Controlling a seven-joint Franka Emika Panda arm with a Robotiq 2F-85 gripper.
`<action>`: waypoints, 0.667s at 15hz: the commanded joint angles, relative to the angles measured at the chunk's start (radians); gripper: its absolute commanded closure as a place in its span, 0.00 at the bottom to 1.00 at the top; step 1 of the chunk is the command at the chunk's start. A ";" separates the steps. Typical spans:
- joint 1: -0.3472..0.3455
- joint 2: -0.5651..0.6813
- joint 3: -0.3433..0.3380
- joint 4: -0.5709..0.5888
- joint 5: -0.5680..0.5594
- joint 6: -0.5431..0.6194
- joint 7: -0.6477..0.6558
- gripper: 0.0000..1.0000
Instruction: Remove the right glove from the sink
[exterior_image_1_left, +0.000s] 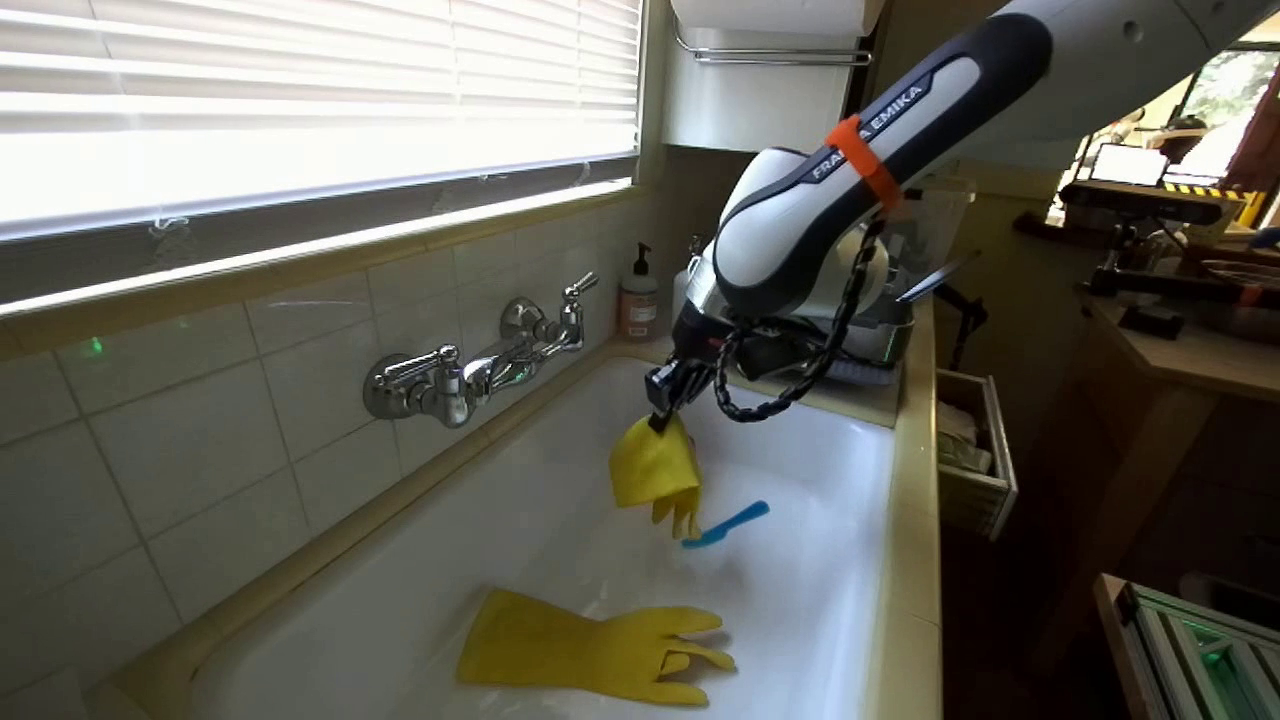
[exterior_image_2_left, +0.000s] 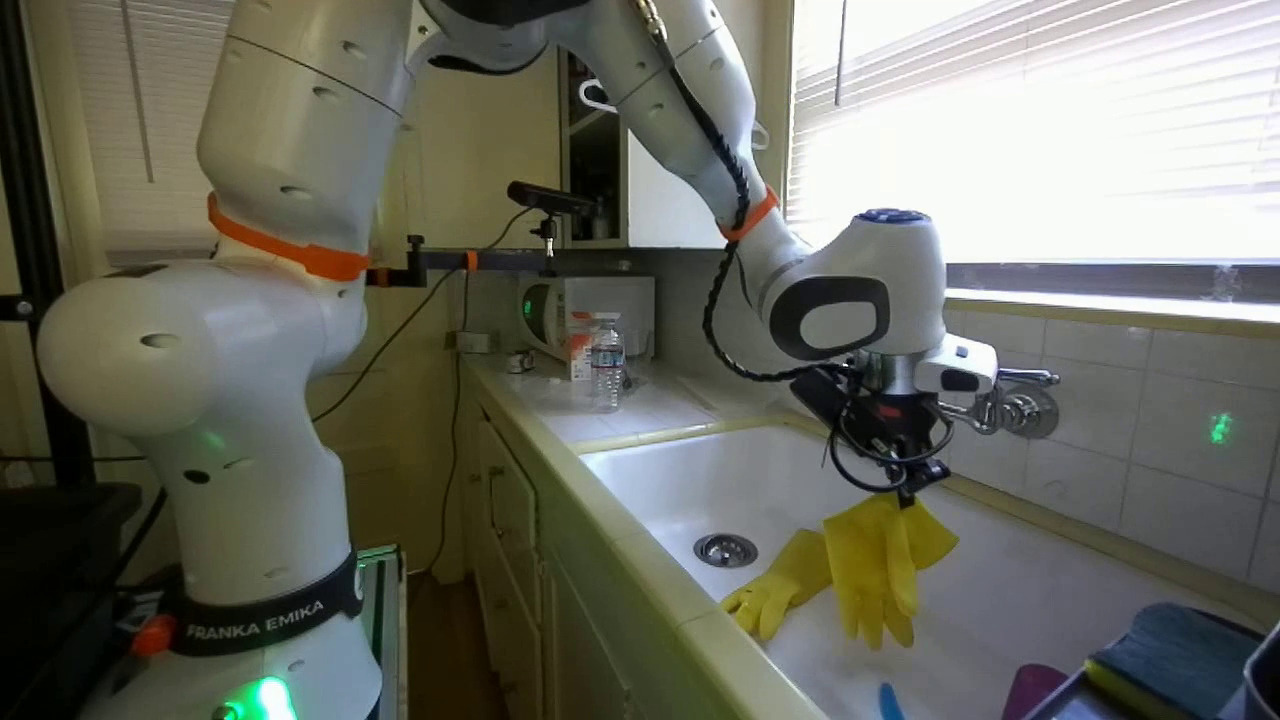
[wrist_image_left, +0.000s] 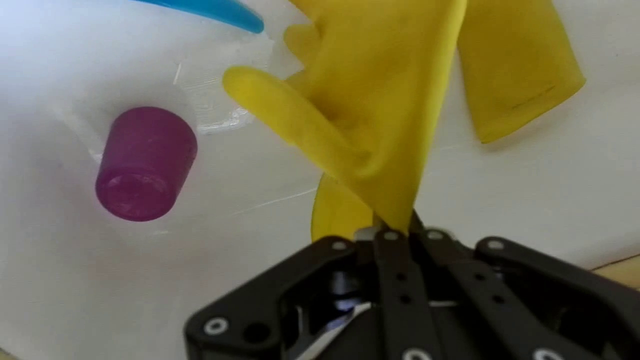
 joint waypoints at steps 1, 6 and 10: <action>0.039 -0.121 -0.047 -0.114 0.029 0.018 0.025 1.00; 0.090 -0.252 -0.120 -0.218 0.018 0.017 0.120 1.00; 0.130 -0.351 -0.154 -0.292 0.009 0.002 0.146 1.00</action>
